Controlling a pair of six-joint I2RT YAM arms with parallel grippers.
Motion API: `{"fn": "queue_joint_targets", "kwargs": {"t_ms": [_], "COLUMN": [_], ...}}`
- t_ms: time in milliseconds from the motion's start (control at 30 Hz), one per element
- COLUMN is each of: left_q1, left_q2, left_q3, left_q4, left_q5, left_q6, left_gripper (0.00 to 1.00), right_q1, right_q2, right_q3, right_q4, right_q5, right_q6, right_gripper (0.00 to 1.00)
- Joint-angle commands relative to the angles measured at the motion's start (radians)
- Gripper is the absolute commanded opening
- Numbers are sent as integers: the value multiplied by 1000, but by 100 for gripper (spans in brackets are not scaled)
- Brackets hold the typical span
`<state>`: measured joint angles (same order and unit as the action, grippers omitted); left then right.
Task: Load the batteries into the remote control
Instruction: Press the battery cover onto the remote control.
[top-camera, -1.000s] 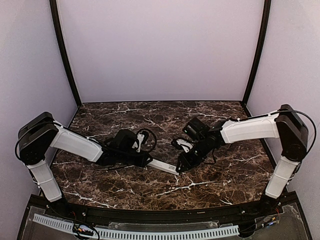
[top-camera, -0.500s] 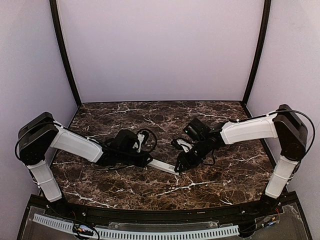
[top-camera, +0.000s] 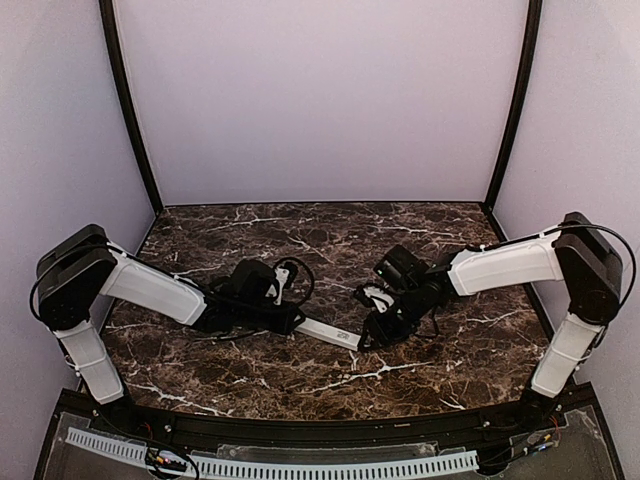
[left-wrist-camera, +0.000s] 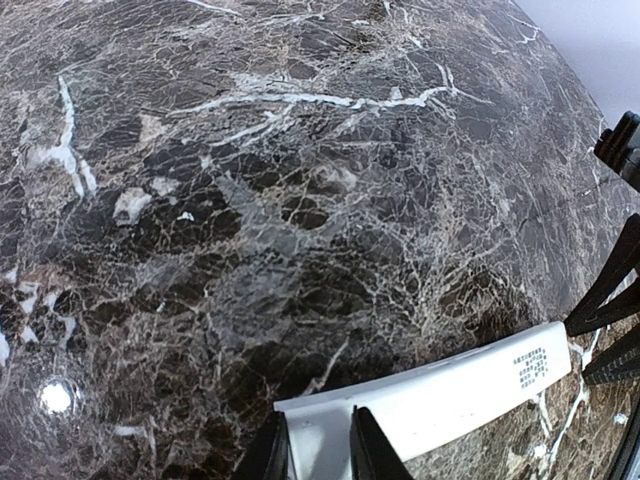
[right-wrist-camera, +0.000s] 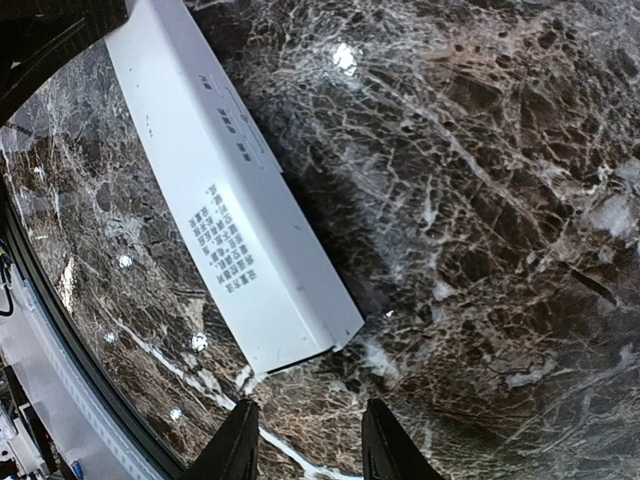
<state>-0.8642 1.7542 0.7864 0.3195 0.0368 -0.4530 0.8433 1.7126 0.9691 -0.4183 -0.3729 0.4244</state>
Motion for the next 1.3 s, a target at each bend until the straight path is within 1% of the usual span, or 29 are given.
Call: {"fn": "queue_joint_targets", "kwargs": {"t_ms": [0,133,233,400,567,700,833,900,1100,1200,1233,1267], "left_q1": [-17,-19,-20,-22,-22,-24,-24,-24,-25,-25,-25,-25], "left_q2": [28,27,25,23,20,16,10,10,8,7,7,8], "left_q3": [-15,-15,-15,-16,-25,-30,-36,-39,-42,-44,-44,-44], "left_q4": [-141,-142,-142,-144,-141,-142,-141,-139,-132,-132,-133,-134], "left_q5": [-16,-19,-21,-25,-25,-25,-25,-25,-24,-25,-25,-25], "left_q6": [9,11,13,15,15,14,13,11,11,13,13,13], "left_gripper": [22,22,22,22,22,22,22,22,22,22,22,22], "right_q1": [-6,-9,-13,-15,-16,-20,-42,-48,-50,-50,-51,-50], "right_q2": [10,18,38,80,96,69,44,51,110,126,122,117], "right_q3": [2,14,19,13,3,-4,-12,-14,-29,-35,-38,-39], "right_q4": [60,78,89,124,144,163,182,184,216,227,231,231], "right_q5": [-15,-24,-27,-39,-40,-78,-100,-97,-97,-95,-96,-98], "right_q6": [30,40,43,56,68,72,88,89,101,110,111,112], "right_gripper": [36,39,40,35,34,42,46,46,37,36,38,44]}}
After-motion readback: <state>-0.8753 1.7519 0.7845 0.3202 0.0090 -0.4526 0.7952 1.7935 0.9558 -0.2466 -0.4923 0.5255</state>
